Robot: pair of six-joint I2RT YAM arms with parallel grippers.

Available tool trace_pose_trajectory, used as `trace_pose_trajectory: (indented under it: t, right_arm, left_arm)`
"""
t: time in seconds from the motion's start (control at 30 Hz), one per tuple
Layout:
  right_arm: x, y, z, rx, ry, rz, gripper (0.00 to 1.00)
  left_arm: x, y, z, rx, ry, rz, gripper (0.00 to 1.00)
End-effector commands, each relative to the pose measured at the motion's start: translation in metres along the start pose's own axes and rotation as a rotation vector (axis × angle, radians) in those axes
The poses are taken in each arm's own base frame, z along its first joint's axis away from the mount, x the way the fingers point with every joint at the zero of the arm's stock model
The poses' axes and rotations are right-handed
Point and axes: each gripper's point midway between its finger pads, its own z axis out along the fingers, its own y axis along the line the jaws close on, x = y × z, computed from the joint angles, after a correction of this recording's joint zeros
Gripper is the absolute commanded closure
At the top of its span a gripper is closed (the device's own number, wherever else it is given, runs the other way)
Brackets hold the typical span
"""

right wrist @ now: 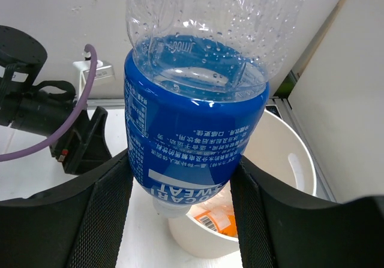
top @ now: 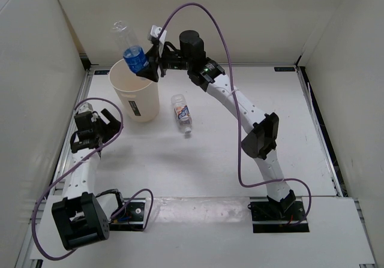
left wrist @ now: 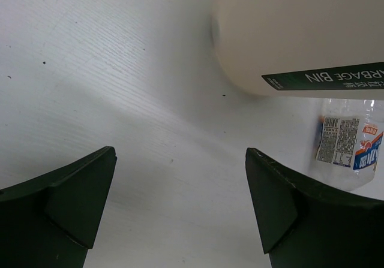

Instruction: Put the plastic bottles in the bin

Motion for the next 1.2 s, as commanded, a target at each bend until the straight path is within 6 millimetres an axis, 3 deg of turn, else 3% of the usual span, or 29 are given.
trace_pose_trajectory:
  t: [0.0, 0.13, 0.17, 0.33, 0.37, 0.6, 0.67, 0.83, 0.87, 1.0, 1.17]
  right_arm:
    - [-0.033, -0.009, -0.003, 0.023, -0.083, -0.075, 1.0]
    - [-0.028, -0.016, 0.002, 0.05, -0.074, -0.068, 1.0]
    - [-0.017, -0.019, 0.004, 0.052, -0.06, -0.053, 1.0]
    - [0.002, -0.037, 0.007, 0.082, -0.039, -0.04, 1.0]
    - [-0.002, -0.039, 0.008, 0.086, -0.051, -0.069, 1.0]
    - [0.022, -0.04, 0.013, 0.052, -0.018, -0.041, 1.0]
    - [0.031, -0.036, 0.013, 0.036, 0.002, -0.014, 0.86]
    - [0.038, -0.036, 0.011, 0.035, 0.023, 0.026, 0.63]
    - [0.04, -0.033, 0.012, 0.028, 0.025, 0.031, 0.54]
    - [0.038, -0.03, 0.012, 0.009, 0.018, 0.03, 0.43]
    - [0.038, -0.029, 0.014, 0.012, 0.018, 0.033, 0.38]
  left_arm:
    - [0.002, -0.004, -0.005, 0.036, -0.004, 0.021, 0.0]
    - [0.008, -0.001, -0.012, 0.022, 0.026, 0.05, 0.0]
    - [0.009, 0.0, -0.016, 0.018, 0.029, 0.062, 0.0]
    - [0.018, 0.006, -0.03, -0.008, 0.078, 0.118, 0.0]
    - [0.022, 0.01, -0.033, -0.026, 0.096, 0.123, 0.0]
    - [0.014, 0.012, -0.038, -0.039, 0.064, 0.161, 0.0]
    - [0.015, 0.011, -0.037, -0.036, 0.067, 0.158, 0.0]
    - [0.015, 0.01, -0.033, -0.024, 0.077, 0.145, 0.0]
    - [0.016, 0.01, -0.033, -0.025, 0.077, 0.144, 0.0]
    - [0.017, 0.009, -0.033, -0.024, 0.081, 0.149, 0.0]
    - [0.016, 0.01, -0.033, -0.027, 0.077, 0.149, 0.0]
